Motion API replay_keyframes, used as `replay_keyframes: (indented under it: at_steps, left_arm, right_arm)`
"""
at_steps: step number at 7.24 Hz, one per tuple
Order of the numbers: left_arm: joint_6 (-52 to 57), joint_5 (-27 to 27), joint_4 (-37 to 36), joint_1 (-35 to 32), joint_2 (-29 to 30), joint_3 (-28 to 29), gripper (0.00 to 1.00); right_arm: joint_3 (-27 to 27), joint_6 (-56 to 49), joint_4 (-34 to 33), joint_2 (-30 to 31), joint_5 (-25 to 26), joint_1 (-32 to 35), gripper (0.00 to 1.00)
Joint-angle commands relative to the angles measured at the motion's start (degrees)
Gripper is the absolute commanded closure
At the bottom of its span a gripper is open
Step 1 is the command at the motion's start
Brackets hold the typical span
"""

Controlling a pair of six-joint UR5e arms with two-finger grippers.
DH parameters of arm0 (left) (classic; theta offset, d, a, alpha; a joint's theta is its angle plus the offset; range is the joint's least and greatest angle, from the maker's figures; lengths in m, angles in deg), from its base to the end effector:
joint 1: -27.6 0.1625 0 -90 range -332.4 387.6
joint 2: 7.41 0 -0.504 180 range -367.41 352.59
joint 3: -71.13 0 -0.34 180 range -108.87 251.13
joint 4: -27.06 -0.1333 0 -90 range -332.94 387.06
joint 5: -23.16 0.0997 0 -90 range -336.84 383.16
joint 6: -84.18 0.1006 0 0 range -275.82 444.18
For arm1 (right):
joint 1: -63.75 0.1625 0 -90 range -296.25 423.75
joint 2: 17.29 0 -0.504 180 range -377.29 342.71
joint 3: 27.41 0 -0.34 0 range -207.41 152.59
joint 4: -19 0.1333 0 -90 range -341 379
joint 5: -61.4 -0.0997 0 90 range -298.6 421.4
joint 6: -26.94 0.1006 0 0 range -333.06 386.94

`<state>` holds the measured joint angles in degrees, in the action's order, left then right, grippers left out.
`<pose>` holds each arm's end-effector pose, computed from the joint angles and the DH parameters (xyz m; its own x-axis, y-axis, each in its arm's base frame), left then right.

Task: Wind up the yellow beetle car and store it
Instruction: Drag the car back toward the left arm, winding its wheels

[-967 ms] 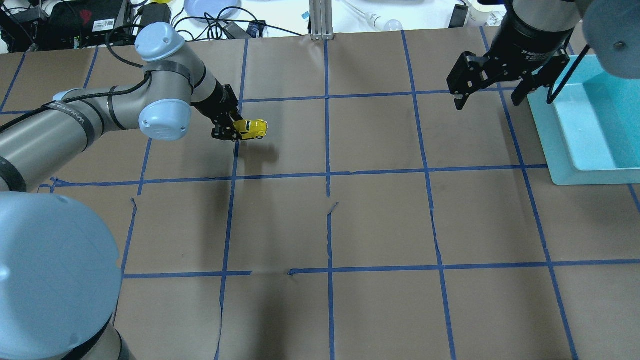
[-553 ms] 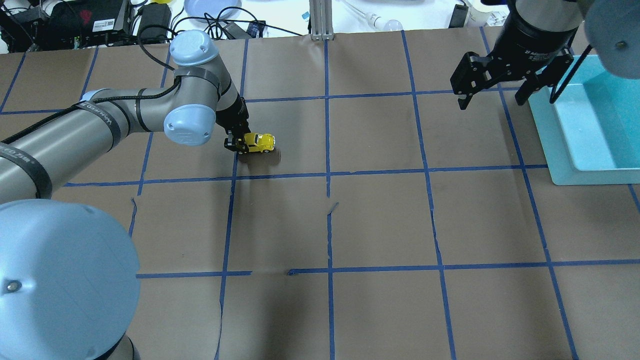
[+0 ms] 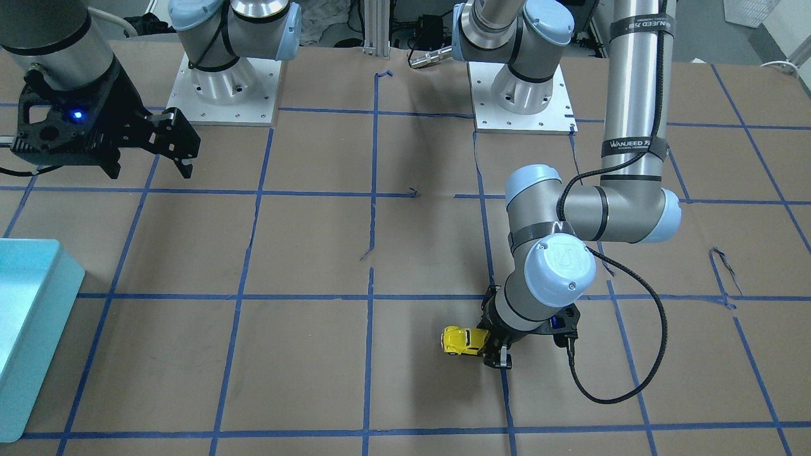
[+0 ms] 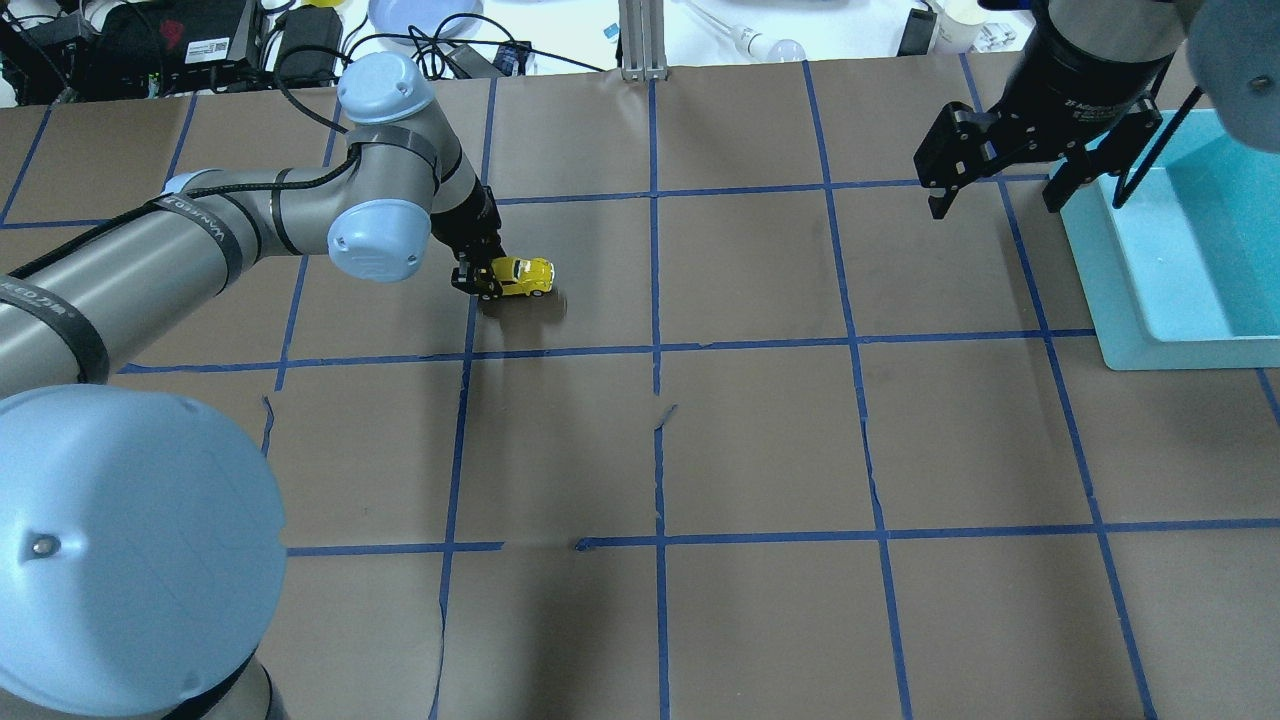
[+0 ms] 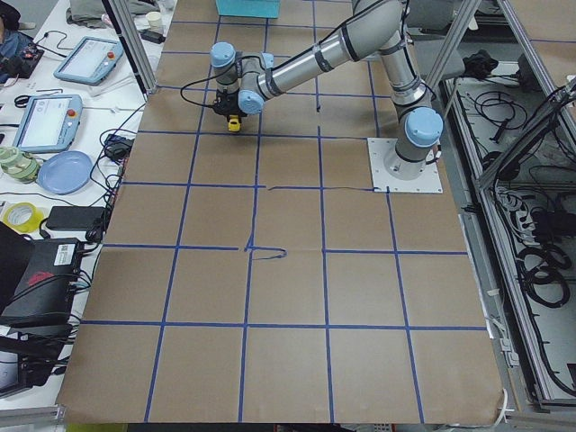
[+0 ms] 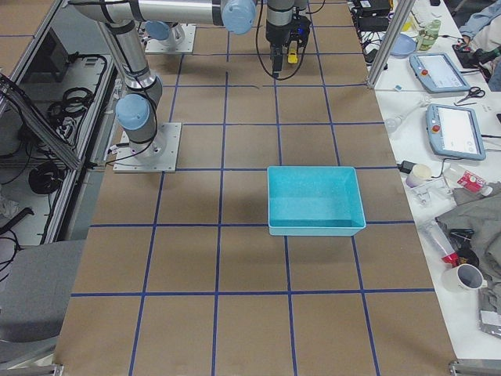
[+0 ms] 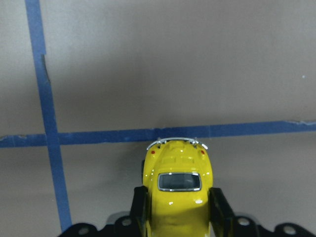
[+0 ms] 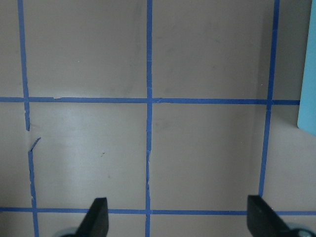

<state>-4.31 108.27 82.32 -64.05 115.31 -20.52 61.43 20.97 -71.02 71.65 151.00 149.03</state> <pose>-0.1606 -0.6491 0.2950 -0.0550 -0.9984 0.0087 -0.9948 0.0556 0.0850 0.0966 -0.4587 0.5666 -0.9997 -0.0218 -0.0067 -0.0218 0.9998 -0.0028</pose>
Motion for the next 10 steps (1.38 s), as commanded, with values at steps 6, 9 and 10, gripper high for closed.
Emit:
replay_keyframes:
  at_steps: [6, 9, 10]
  left_arm:
    - [5.08, -1.52, 0.11, 5.41, 1.03, 0.15, 1.00]
    - [6.66, 4.51, 0.11, 6.13, 1.11, 0.06, 1.00]
    - [6.66, 4.63, 0.11, 7.26, 1.11, -0.11, 1.00]
  right_arm:
    - [0.89, 0.08, -0.24, 0.09, -0.39, 0.15, 0.00]
    - [0.98, 0.08, -0.24, 0.00, -0.39, 0.15, 0.00]
    - [0.98, 0.25, -0.24, 0.00, -0.39, 0.15, 0.00]
